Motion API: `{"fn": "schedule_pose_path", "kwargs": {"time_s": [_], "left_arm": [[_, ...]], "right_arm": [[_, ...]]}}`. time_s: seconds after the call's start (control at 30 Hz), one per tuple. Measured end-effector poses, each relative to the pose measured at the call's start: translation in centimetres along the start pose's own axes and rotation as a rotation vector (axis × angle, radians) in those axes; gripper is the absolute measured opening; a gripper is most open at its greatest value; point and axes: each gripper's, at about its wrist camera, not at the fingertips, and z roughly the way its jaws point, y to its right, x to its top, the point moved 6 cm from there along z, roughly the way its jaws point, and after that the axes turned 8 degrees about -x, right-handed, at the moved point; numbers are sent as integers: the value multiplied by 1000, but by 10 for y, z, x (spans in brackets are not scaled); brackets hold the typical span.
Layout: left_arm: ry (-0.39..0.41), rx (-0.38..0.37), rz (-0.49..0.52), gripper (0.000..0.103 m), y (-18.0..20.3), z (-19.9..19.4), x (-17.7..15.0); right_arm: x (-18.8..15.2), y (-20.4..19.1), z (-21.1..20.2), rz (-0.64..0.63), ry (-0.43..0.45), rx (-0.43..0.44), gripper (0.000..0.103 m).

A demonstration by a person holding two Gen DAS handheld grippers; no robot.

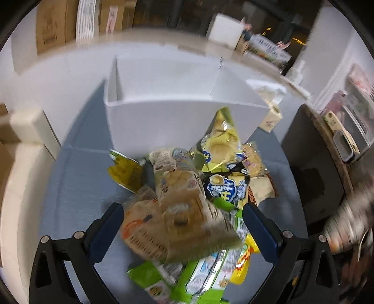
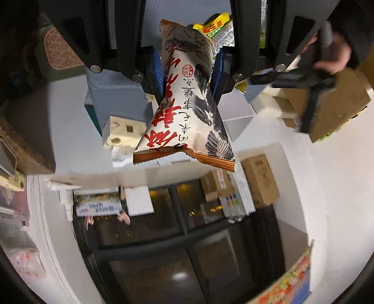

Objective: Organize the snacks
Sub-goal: 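Grasp the white-and-red spicy snack bag with the right gripper while the left grasps a cream wafer packet, then carry both packets into the white box and open both grippers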

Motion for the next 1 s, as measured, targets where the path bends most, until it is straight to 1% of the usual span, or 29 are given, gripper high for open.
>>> {"fn": "schedule_pose_path", "kwargs": {"time_s": [0.03,0.07,0.13,0.17,0.2,0.23,0.27,0.33,0.43,0.5,0.6,0.7,0.8,0.87,0.93,1.0], "left_arm": [[-35,10,-29,103,-4,10,3],[-68,37,-48,103,-9,20,4],[-116,70,-52,103,-14,36,5],[-141,71,-58,99,-15,44,4],[-159,61,-66,94,-17,50,3],[-175,39,-74,72,-16,55,1],[-176,35,-69,54,-15,56,1],[-164,45,-39,45,-12,52,2],[-112,40,23,38,-5,38,1],[-54,30,70,37,1,22,-4],[28,-18,110,37,8,-5,-14],[131,-71,146,37,12,-37,-18],[230,-116,142,37,11,-67,-6],[311,-94,147,37,8,-83,6],[360,-95,150,37,8,-91,19],[392,-99,142,37,3,-94,35]], "right_arm": [[0,-1,-6,1,8,-2,38],[-2,0,-12,2,15,-6,38],[-3,0,-19,14,25,0,38],[-5,2,-23,23,24,10,38],[-6,2,-25,32,23,18,38],[-7,3,-26,38,24,20,38],[-7,5,-26,41,24,17,38],[-10,7,-22,53,6,10,38],[-14,7,-20,61,-6,14,38],[-16,6,-17,64,-14,15,38],[-19,4,-12,71,-32,23,38],[-22,0,-3,74,-51,39,38],[-21,-8,13,83,-88,73,38],[-15,-13,29,80,-110,85,38],[-4,-18,51,81,-145,87,38],[7,-21,69,85,-169,82,38]]}}
